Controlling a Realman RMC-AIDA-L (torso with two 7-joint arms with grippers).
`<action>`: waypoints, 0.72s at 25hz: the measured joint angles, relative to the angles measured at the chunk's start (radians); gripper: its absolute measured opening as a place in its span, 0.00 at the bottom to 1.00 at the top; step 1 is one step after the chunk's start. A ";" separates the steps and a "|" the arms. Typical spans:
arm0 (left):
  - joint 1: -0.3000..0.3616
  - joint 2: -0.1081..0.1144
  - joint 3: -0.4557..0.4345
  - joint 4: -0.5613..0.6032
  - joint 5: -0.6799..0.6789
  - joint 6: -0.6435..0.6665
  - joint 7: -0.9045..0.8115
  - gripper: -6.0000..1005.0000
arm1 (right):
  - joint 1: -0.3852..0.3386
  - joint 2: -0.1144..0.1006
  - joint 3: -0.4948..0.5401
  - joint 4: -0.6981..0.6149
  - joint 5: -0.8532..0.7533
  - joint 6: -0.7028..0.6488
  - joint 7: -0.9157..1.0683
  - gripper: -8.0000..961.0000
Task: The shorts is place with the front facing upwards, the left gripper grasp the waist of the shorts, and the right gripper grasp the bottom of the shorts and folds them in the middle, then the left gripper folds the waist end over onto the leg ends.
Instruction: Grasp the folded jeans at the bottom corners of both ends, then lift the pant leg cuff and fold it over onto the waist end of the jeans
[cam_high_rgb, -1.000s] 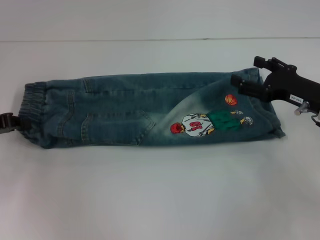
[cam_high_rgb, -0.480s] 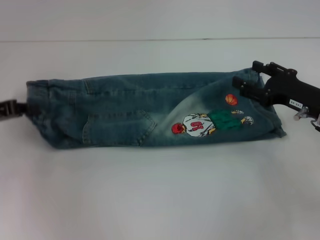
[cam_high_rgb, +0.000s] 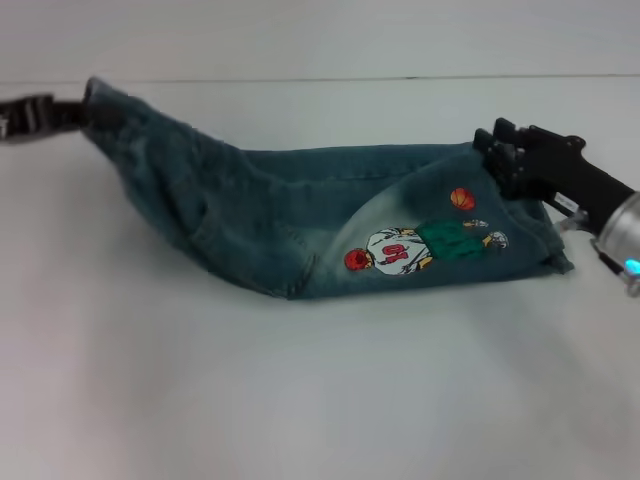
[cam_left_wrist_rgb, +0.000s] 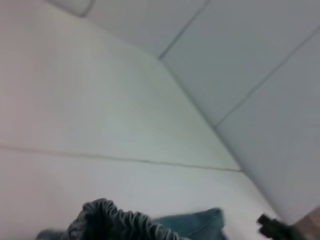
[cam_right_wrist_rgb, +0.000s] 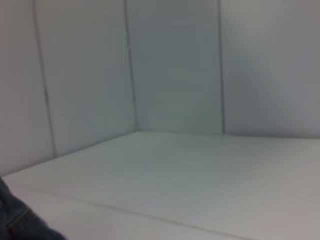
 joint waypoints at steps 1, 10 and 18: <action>-0.016 0.000 0.000 0.000 -0.005 0.003 -0.002 0.09 | 0.009 0.002 0.000 0.035 0.040 0.006 -0.042 0.56; -0.169 0.002 0.004 -0.001 -0.032 0.068 -0.041 0.09 | 0.145 0.014 0.006 0.262 0.175 0.096 -0.281 0.13; -0.231 0.000 0.006 -0.001 -0.033 0.069 -0.045 0.09 | 0.293 0.016 0.009 0.420 0.067 0.202 -0.257 0.01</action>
